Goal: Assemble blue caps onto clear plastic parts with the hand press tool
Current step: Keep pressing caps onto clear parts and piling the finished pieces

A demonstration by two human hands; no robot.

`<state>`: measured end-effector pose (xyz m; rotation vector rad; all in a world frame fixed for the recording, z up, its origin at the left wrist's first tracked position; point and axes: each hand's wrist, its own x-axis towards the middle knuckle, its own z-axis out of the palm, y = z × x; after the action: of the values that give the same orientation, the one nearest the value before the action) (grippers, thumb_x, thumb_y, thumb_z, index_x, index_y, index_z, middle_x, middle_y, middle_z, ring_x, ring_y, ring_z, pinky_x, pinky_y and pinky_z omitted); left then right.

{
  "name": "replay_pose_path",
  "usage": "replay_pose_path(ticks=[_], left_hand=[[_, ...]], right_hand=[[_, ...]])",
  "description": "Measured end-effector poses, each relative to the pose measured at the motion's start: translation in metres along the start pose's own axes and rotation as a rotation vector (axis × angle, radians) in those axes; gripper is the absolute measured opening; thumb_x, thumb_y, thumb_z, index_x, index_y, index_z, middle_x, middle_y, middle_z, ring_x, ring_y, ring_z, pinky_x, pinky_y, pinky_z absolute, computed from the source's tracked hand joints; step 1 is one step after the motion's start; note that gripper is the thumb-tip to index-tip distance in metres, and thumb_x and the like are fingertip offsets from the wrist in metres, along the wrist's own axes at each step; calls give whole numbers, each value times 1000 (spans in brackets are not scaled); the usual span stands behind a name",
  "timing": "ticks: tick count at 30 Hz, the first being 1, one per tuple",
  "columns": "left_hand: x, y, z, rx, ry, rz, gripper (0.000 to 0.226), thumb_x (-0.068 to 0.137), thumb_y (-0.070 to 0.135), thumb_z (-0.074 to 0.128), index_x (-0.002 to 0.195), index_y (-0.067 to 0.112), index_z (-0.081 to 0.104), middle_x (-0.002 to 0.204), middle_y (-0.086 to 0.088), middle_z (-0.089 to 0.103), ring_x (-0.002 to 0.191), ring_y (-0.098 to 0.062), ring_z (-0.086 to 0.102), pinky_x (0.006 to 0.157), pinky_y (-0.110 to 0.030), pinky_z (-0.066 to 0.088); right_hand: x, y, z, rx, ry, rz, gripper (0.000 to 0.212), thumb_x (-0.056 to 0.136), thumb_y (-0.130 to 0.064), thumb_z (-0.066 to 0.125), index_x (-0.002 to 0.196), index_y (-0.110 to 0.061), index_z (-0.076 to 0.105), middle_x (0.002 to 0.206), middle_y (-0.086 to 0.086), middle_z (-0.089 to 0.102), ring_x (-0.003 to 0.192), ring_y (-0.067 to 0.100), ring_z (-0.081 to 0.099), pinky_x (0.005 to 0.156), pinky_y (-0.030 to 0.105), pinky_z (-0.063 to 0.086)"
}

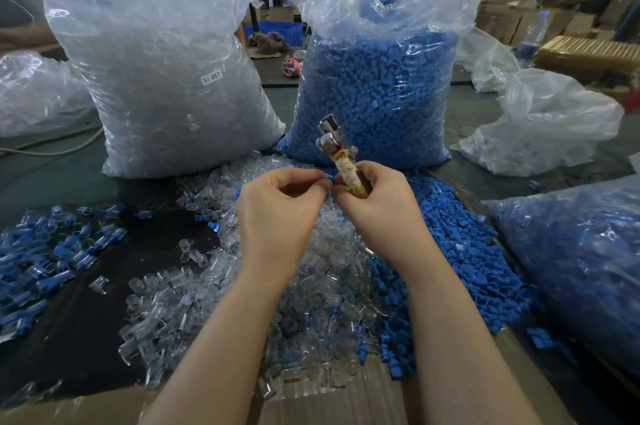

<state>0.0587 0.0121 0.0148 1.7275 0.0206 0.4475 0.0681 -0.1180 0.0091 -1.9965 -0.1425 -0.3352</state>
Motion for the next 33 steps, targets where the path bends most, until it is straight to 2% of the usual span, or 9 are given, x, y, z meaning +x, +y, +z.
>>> replay_pose_path(ticks=[4, 8, 11, 16, 19, 22, 26, 29, 33], left_hand=[[2, -2, -2, -66, -8, -35, 12, 81, 11, 78, 81, 23, 75, 71, 8, 74, 70, -8, 72, 68, -24, 58], [4, -1, -3, -238, -11, -120, 12, 85, 3, 72, 82, 15, 72, 67, 3, 73, 65, -8, 71, 63, -17, 55], [6, 0, -4, -372, -6, -168, 10, 86, 1, 70, 83, 10, 71, 64, 2, 72, 62, -7, 69, 61, -17, 55], [8, 2, -7, -477, -4, -191, 7, 87, -2, 66, 87, 4, 69, 66, 1, 71, 59, -6, 67, 61, -16, 55], [9, 2, -8, -466, -11, -181, 6, 88, -3, 65, 90, 2, 69, 65, 2, 71, 58, -4, 67, 60, -15, 54], [9, 2, -8, -455, -14, -177, 6, 88, -2, 65, 90, 2, 69, 63, 4, 71, 57, -3, 66, 60, -15, 54], [9, 1, -10, -446, -23, -167, 6, 87, -1, 66, 89, 4, 69, 66, 3, 72, 59, -4, 67, 61, -16, 54], [10, 0, -11, -451, -28, -167, 6, 87, 0, 67, 89, 4, 70, 70, 1, 73, 62, -6, 68, 62, -16, 54], [11, -2, -13, -460, -30, -163, 6, 87, 0, 67, 90, 5, 70, 72, 0, 73, 64, -7, 69, 64, -18, 55]], right_hand=[[-1, 0, -2, 38, -72, 18, 10, 84, -20, 64, 87, -10, 66, 69, 9, 61, 58, 9, 44, 57, 34, 40], [-2, 5, -10, 13, -162, 66, 11, 84, -18, 63, 90, -9, 64, 80, 18, 61, 62, 12, 45, 60, 33, 40], [-1, 11, -14, 9, -236, 93, 6, 83, -13, 64, 89, -13, 64, 71, 3, 58, 60, 12, 47, 60, 33, 40], [-2, 13, -16, 16, -324, 106, 17, 77, -17, 64, 93, -10, 63, 66, -18, 58, 64, 13, 47, 65, 34, 40], [-3, 10, -14, -6, -344, 101, 29, 69, -26, 61, 93, -11, 63, 70, -8, 54, 63, 14, 44, 64, 34, 36], [-3, 9, -12, -9, -370, 92, 33, 68, -27, 60, 95, -9, 61, 74, 1, 51, 64, 15, 44, 64, 35, 36], [-3, 11, -12, -25, -383, 70, 13, 74, -22, 61, 87, -24, 61, 63, -15, 52, 55, 6, 43, 58, 28, 37], [-4, 13, -11, -51, -371, 51, 13, 83, -10, 60, 85, -23, 60, 56, -17, 50, 48, 3, 39, 52, 26, 34], [-5, 11, -9, -32, -374, 52, 12, 83, -12, 60, 86, -23, 60, 59, -15, 50, 53, 5, 42, 57, 28, 36]])
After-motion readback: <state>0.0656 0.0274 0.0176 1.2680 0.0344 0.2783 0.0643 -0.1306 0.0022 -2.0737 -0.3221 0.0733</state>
